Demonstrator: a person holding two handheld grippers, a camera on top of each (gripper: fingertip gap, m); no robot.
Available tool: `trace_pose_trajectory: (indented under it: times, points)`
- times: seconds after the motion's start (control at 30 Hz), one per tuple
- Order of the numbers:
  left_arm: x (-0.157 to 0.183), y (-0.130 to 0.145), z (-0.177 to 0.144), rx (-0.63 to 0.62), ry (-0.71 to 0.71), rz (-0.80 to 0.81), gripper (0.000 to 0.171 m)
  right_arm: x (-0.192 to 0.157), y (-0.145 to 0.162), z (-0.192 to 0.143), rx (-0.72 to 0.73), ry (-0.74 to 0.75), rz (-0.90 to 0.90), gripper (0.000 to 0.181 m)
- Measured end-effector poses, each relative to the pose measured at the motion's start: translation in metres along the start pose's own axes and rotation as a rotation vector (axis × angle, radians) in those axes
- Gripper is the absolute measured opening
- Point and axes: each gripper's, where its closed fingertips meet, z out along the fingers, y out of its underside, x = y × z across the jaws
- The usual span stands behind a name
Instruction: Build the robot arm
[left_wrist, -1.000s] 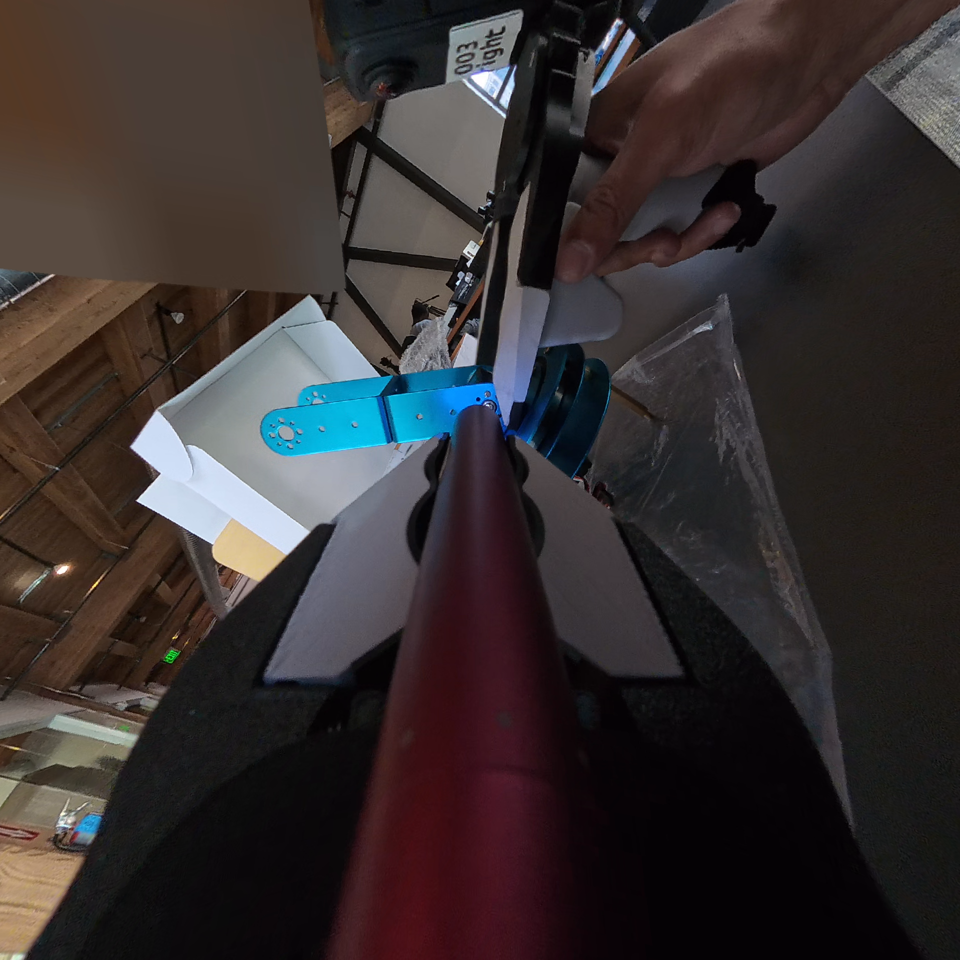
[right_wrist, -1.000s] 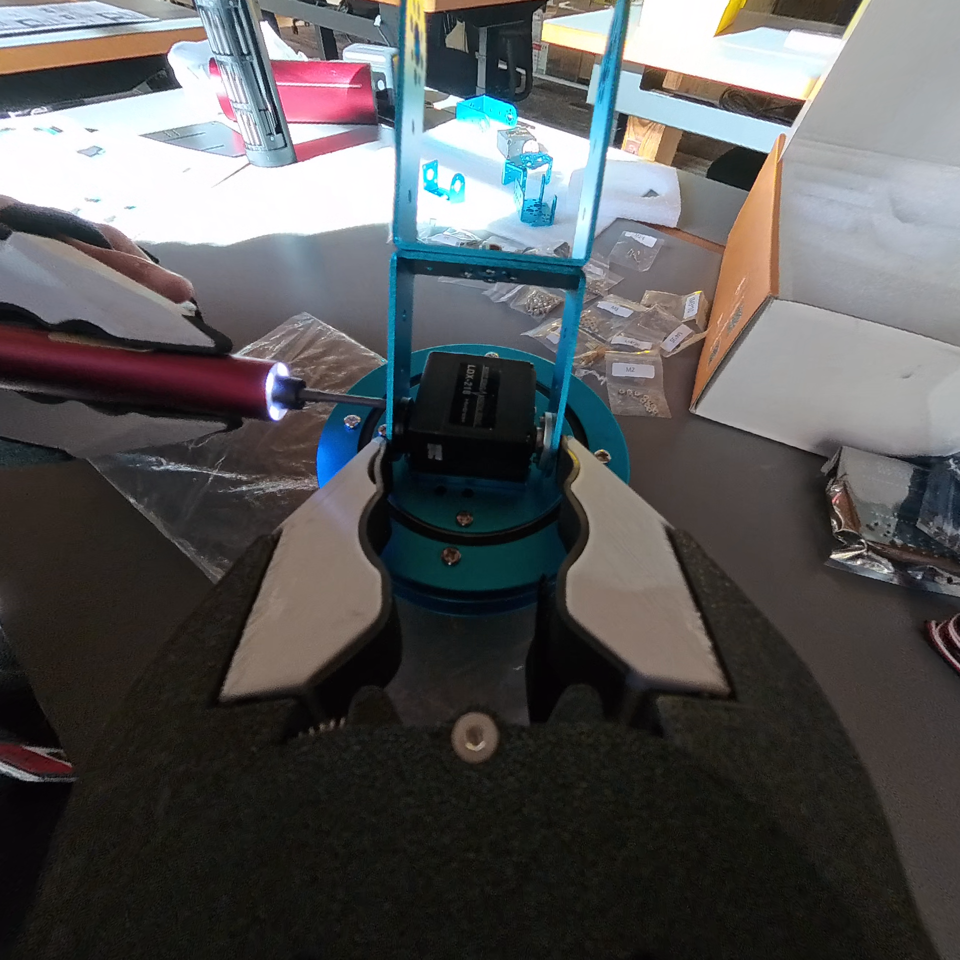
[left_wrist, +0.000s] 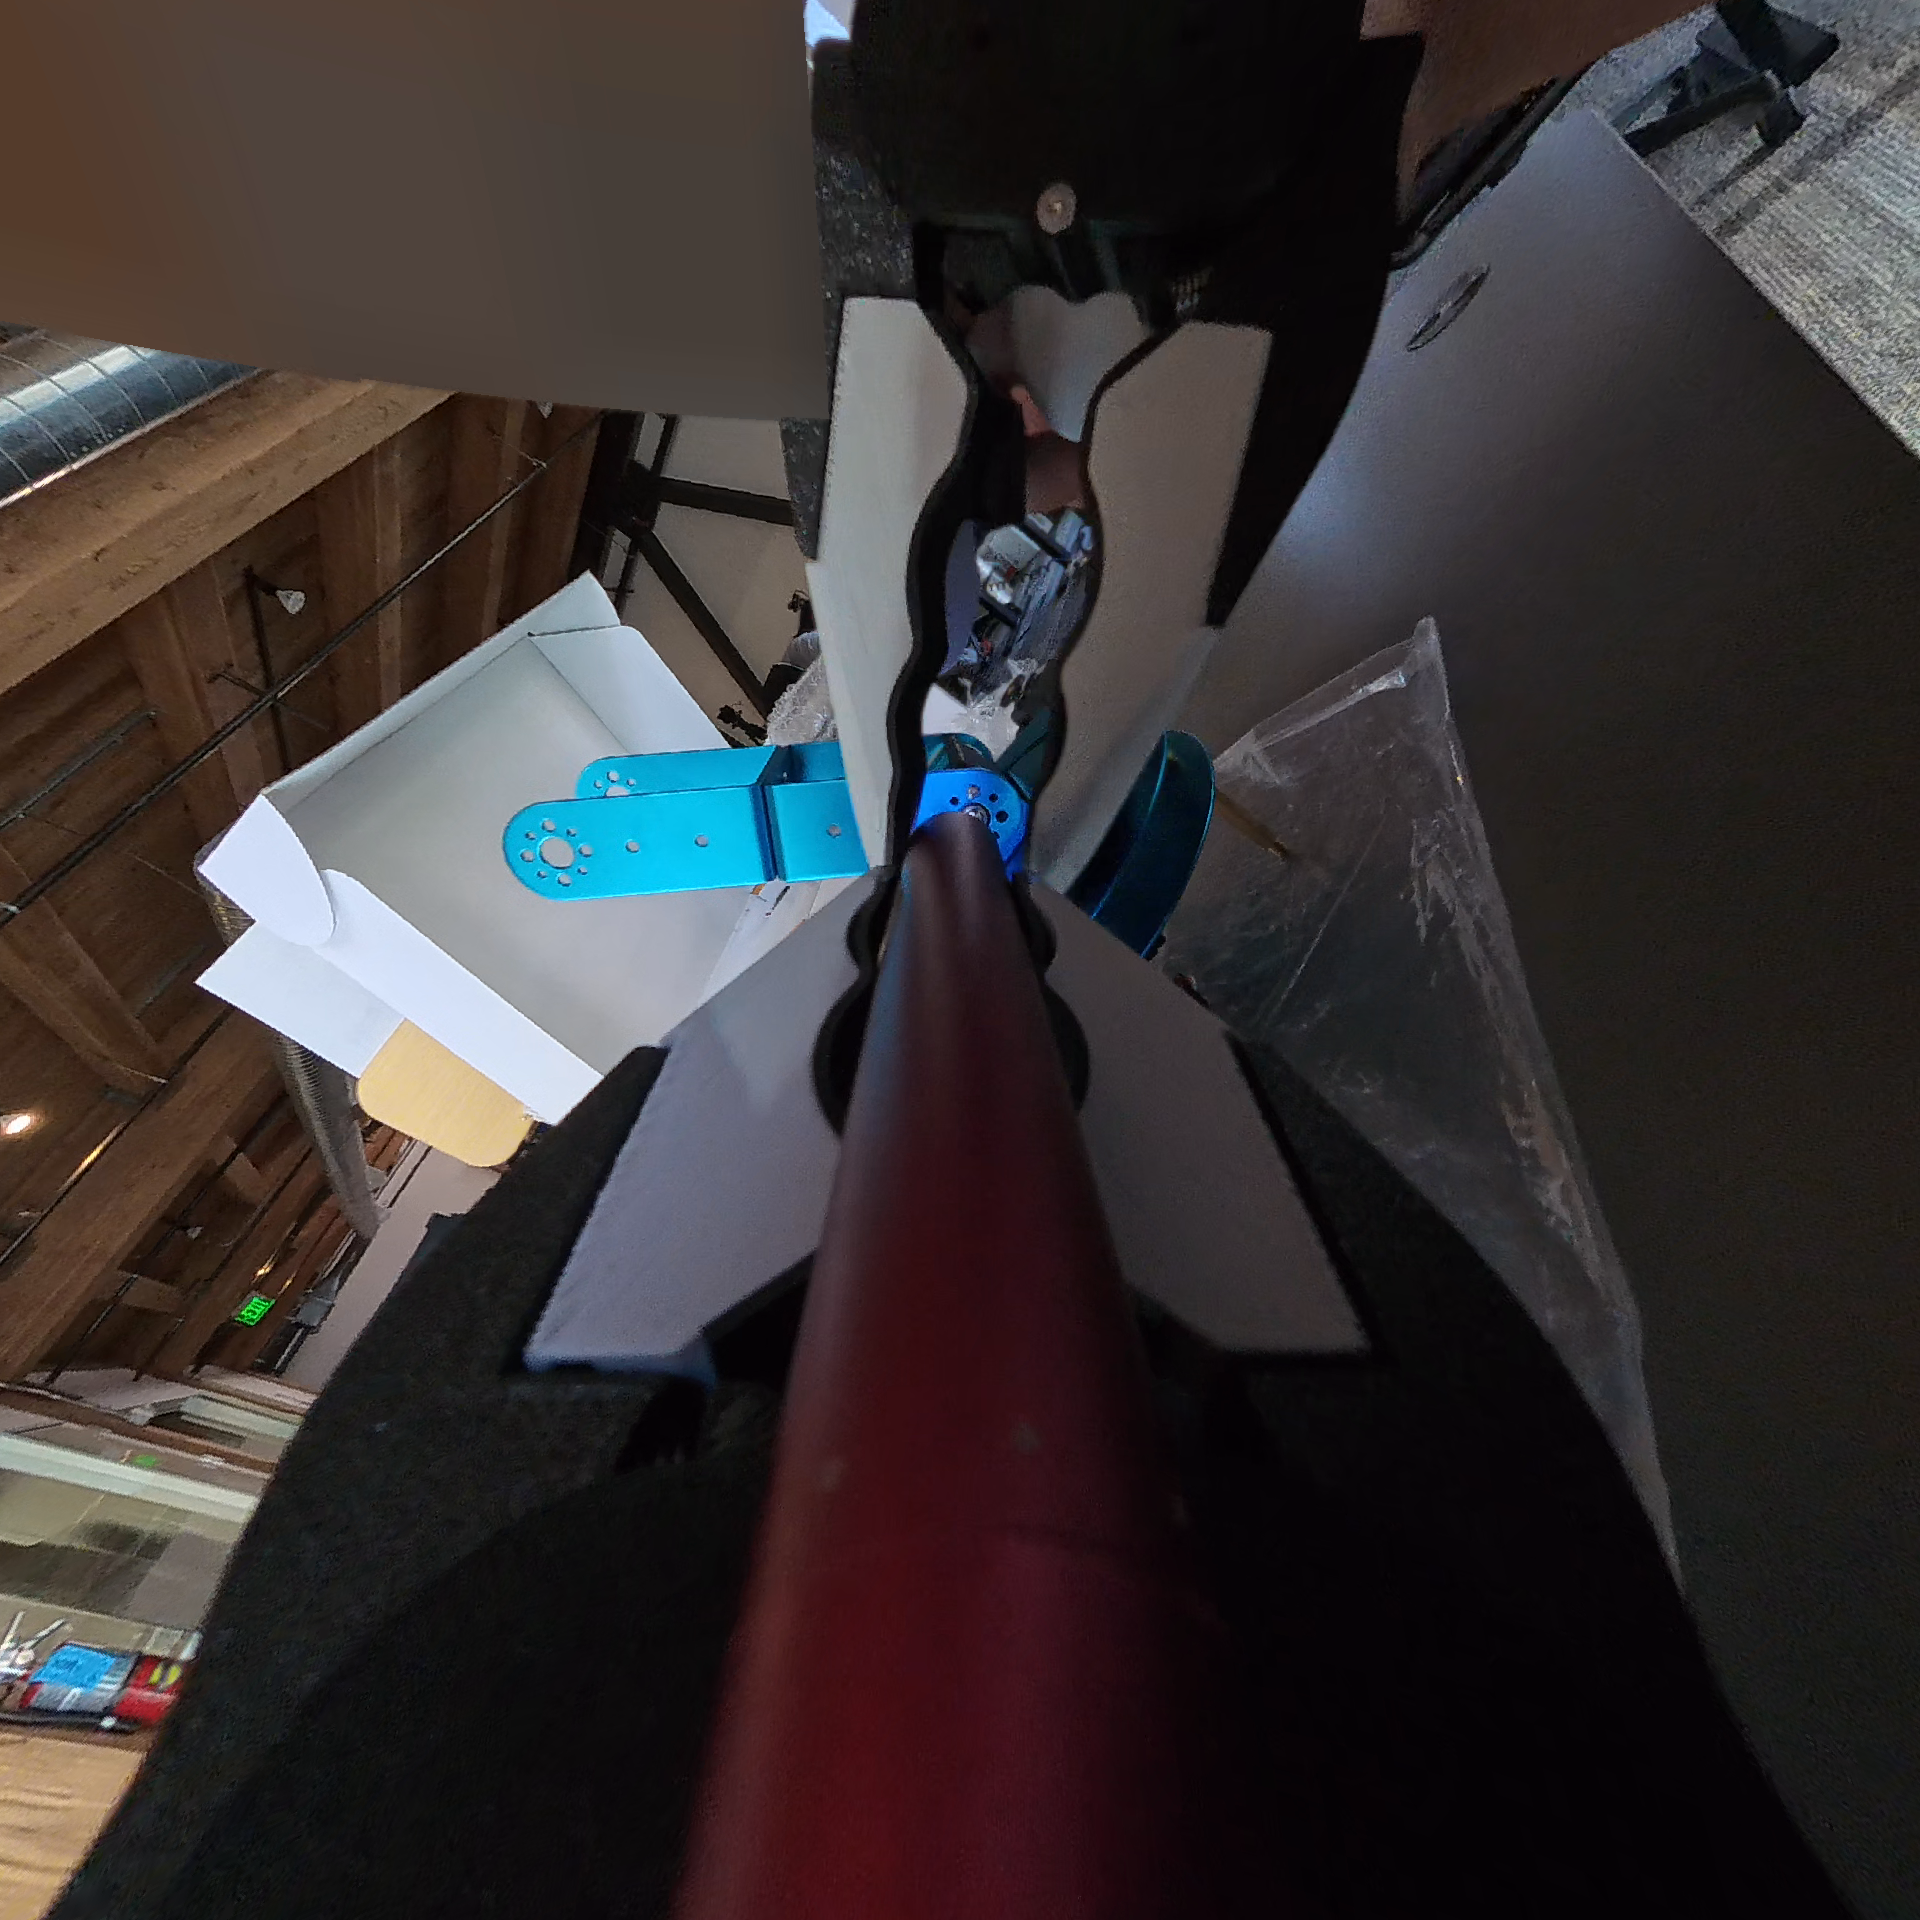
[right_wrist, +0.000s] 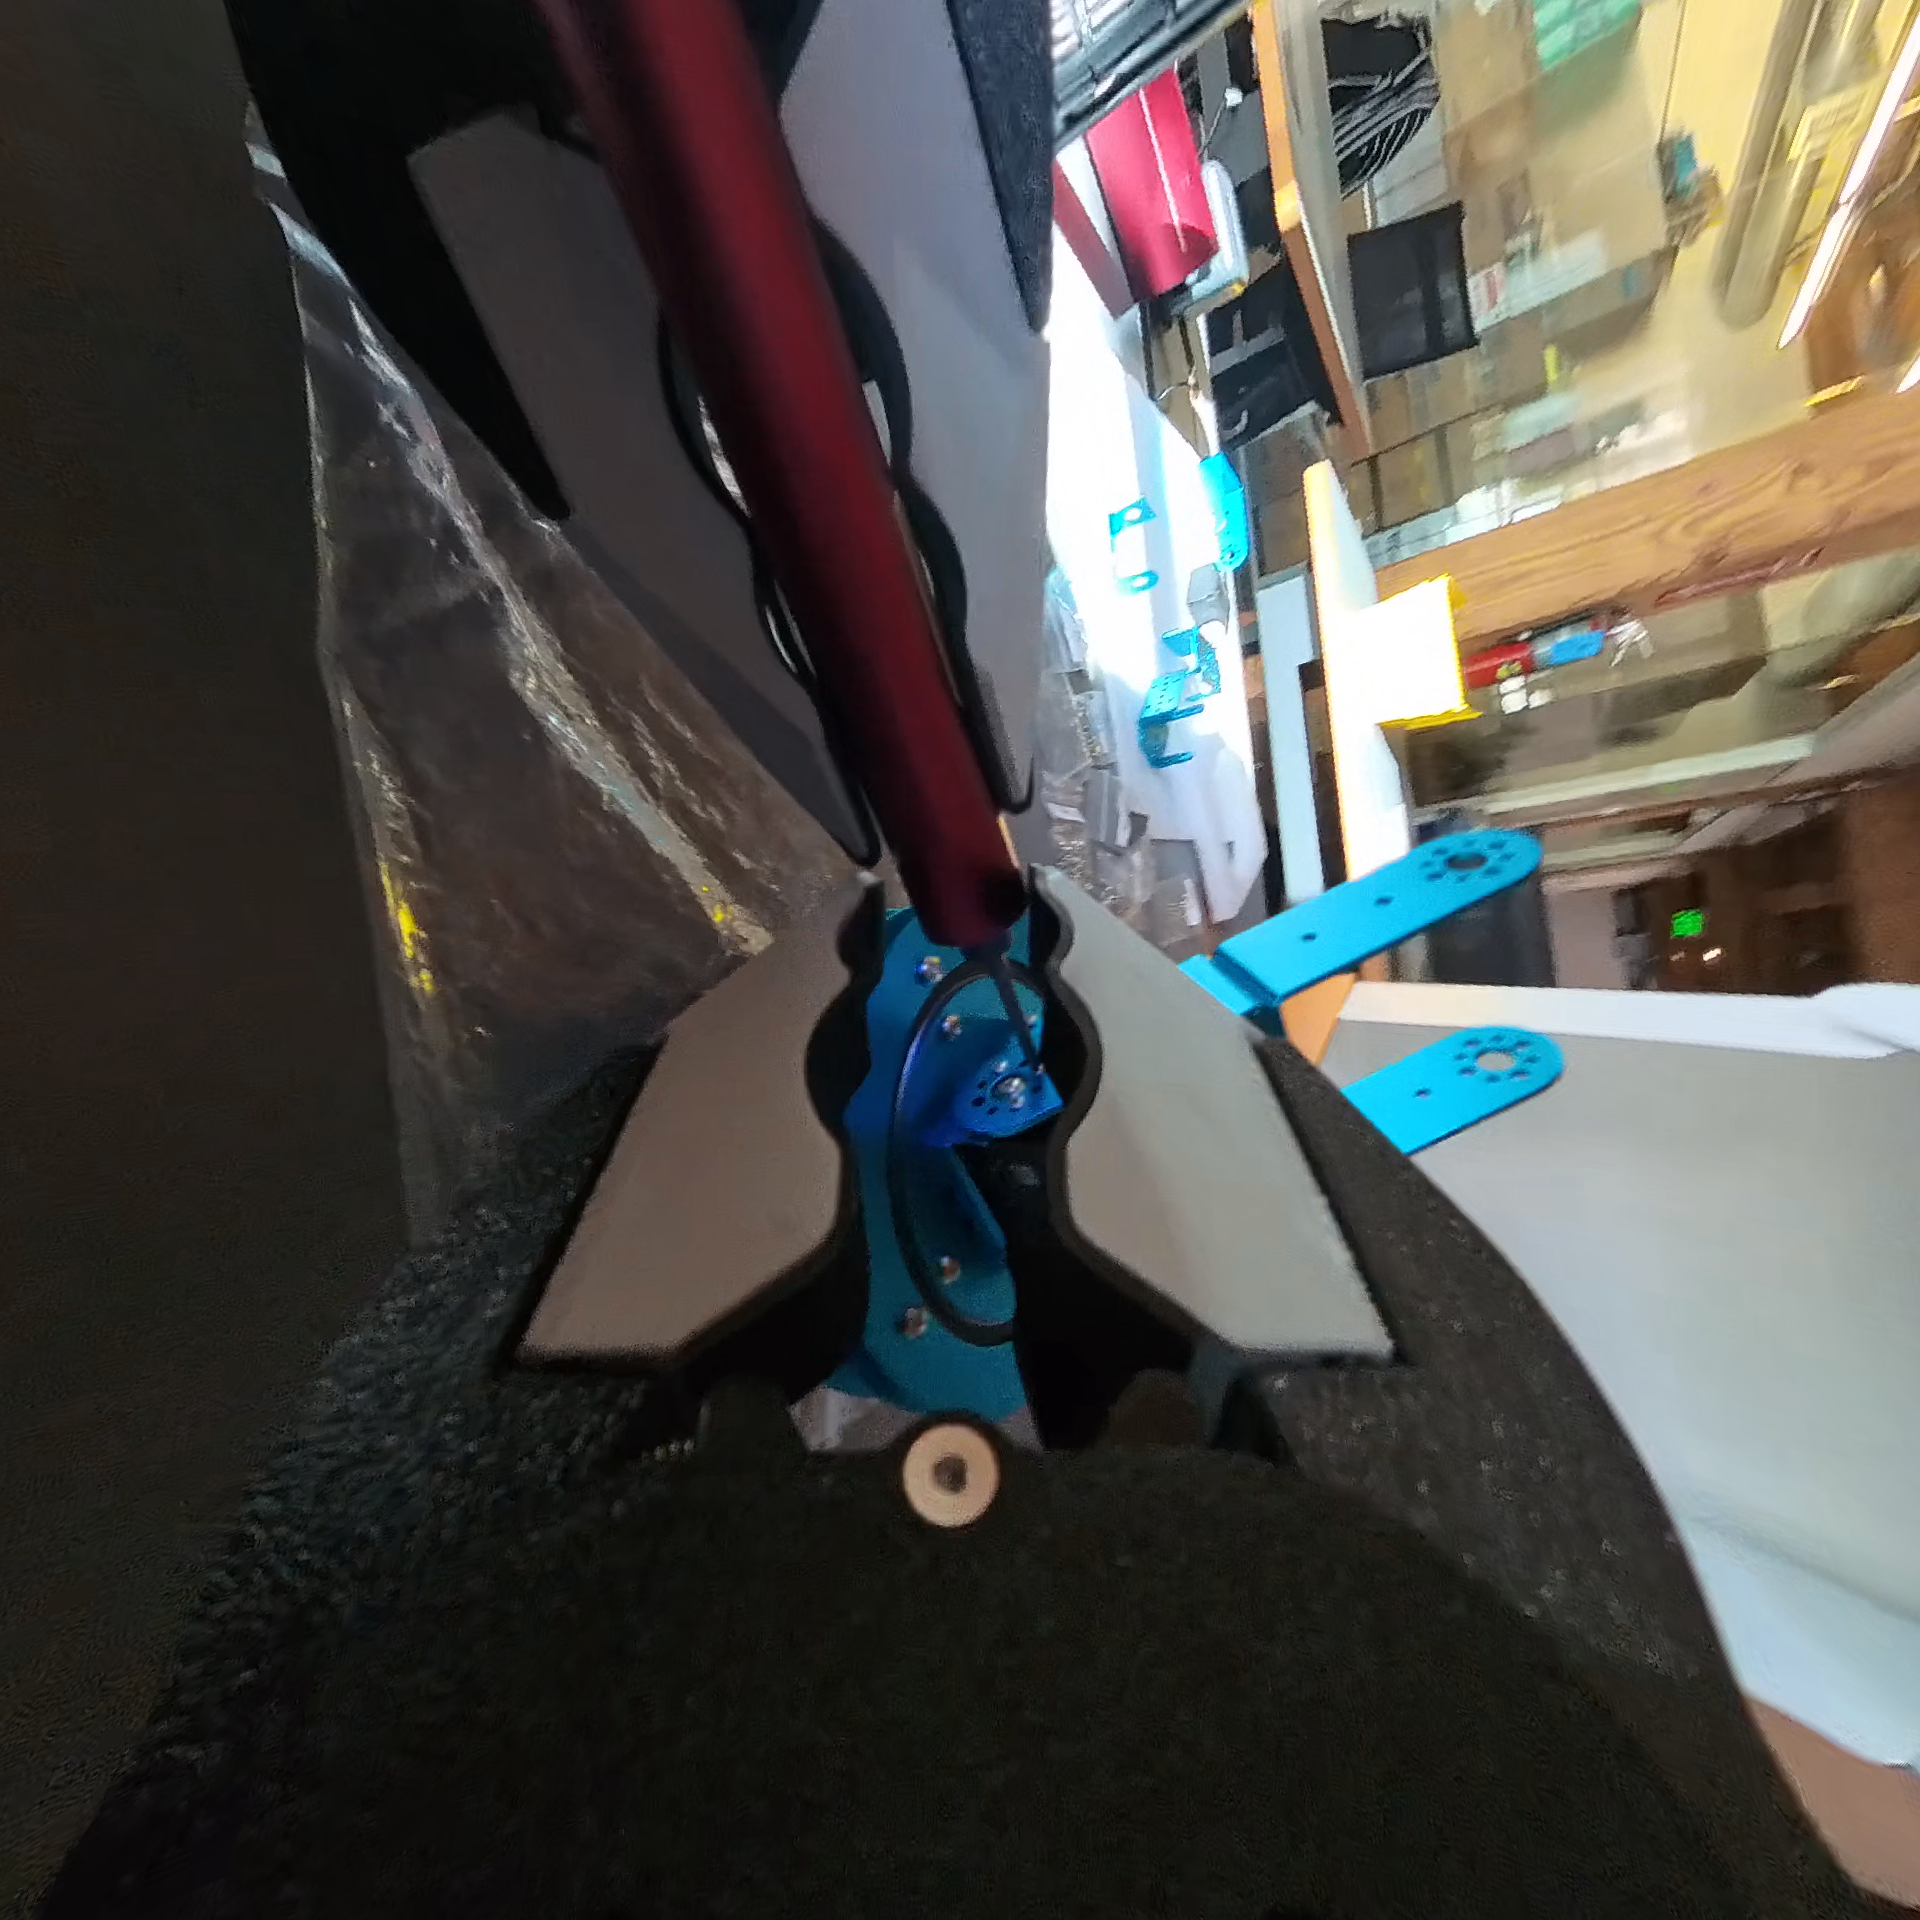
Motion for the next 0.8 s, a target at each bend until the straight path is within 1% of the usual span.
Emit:
trace_pose_trajectory:
  times: [0.03, 0.13, 0.23, 0.37, 0.8]
  points:
    - [0.0002, 0.0, 0.0001, -0.001, -0.001, 0.008, 0.022, 0.002, -0.0018, 0.0, 0.001, 0.016, -0.039, 0.023]
    - [0.0004, 0.0002, 0.0001, -0.006, 0.0, 0.024, 0.022, 0.003, -0.0014, 0.0012, -0.02, 0.016, -0.124, 0.021]
    - [0.0008, -0.0006, 0.0001, -0.018, 0.002, 0.067, 0.023, 0.0022, -0.0008, 0.0006, -0.027, -0.038, -0.099, 0.021]
    - [0.0027, 0.0004, -0.0005, -0.033, -0.004, 0.132, 0.023, 0.0005, 0.0, 0.0005, -0.039, -0.062, -0.102, 0.021]
    - [0.0034, -0.0003, -0.0011, -0.043, 0.0, 0.14, 0.021, -0.0008, -0.0006, 0.0001, -0.029, -0.088, -0.079, 0.022]
